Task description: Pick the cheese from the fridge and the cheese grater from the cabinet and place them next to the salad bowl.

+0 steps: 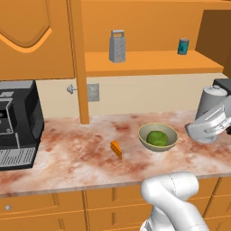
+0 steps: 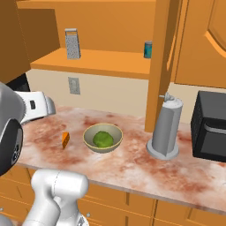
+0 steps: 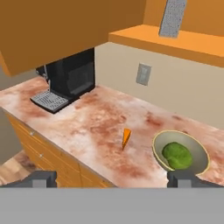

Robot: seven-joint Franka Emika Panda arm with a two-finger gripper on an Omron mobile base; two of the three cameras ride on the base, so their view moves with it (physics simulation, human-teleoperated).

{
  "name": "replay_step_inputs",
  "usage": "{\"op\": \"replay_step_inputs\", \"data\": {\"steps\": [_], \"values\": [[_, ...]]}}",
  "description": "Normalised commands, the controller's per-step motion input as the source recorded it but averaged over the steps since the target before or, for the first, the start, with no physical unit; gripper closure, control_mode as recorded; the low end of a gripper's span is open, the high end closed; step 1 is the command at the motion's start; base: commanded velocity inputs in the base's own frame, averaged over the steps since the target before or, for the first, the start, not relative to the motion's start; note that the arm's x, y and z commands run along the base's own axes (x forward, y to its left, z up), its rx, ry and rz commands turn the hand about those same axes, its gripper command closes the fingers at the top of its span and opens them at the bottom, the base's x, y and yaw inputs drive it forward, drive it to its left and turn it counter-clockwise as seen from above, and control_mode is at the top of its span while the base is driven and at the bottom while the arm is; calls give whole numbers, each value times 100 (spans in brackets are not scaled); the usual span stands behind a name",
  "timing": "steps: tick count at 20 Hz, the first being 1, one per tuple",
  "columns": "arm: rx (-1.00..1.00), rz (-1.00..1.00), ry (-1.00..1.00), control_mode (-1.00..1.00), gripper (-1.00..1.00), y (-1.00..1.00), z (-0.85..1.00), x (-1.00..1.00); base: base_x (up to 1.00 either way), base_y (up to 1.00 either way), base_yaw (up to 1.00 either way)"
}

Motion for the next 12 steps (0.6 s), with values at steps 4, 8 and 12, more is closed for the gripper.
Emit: {"op": "replay_step_inputs", "data": {"steps": [4,8,12], "values": [[4,-3,-11,-100,-100,0,25,0,0,0,0],[0,-4,-10,-100,-100,0,23,4,0,0,0],[2,0,-10,-100,-100,0,25,5,0,0,0]]}}
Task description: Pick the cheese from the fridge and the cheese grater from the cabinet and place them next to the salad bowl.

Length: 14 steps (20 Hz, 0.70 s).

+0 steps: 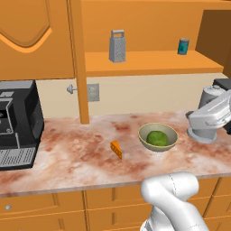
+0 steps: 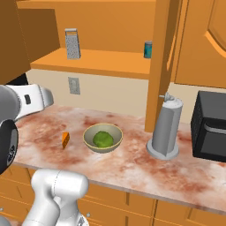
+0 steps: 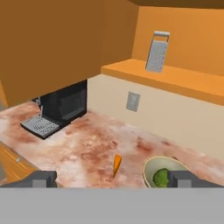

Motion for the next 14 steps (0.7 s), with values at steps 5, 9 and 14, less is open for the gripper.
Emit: {"op": "replay_step_inputs", "data": {"steps": [5,9,14], "values": [[4,0,-11,-100,-100,0,22,2,0,0,0],[8,0,-15,-100,-100,0,24,4,0,0,0],[8,0,-18,-100,-100,0,20,4,0,0,0]]}}
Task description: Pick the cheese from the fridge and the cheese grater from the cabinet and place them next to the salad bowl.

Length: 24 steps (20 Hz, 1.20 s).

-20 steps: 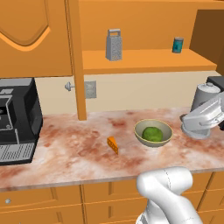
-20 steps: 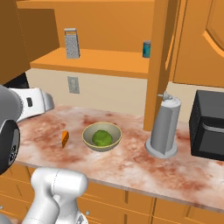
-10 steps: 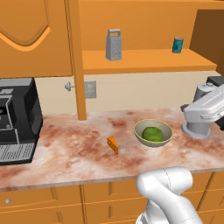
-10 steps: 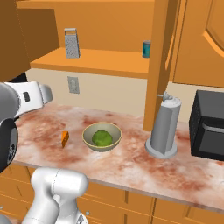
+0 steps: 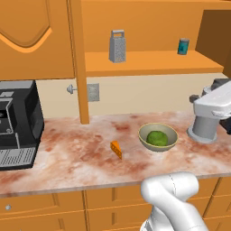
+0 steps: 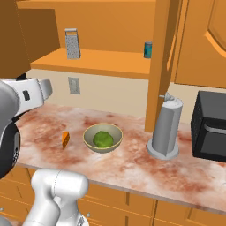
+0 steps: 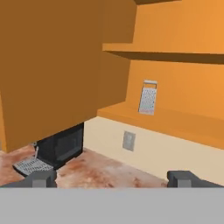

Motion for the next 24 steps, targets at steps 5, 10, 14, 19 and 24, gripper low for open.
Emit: {"op": "replay_step_inputs", "data": {"steps": [5,10,14,19,24], "values": [[6,0,-21,-100,-100,0,22,9,0,0,0],[7,0,-18,-100,-100,0,20,28,0,0,0],[6,2,-11,-100,-100,0,9,46,0,0,0],[0,2,-3,-100,-100,8,3,55,0,0,0],[0,0,0,-100,-100,16,0,55,0,0,0]]}}
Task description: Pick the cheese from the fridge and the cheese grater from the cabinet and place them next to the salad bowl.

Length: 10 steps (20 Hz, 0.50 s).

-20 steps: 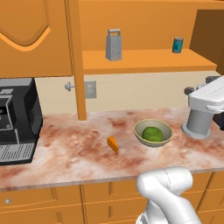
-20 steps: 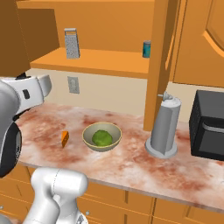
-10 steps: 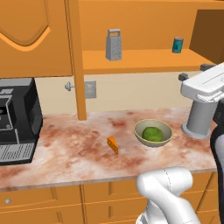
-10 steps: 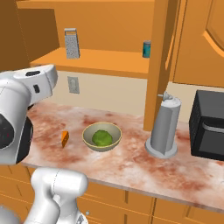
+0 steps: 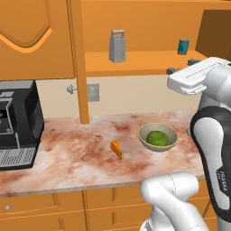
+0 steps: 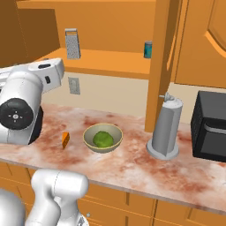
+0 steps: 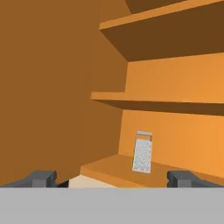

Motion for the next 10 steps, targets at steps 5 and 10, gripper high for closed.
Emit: {"op": "replay_step_inputs", "data": {"steps": [5,10], "values": [[-1,0,0,-100,-100,18,0,58,0,0,0],[0,4,0,-100,-100,0,0,56,0,0,0]]}}
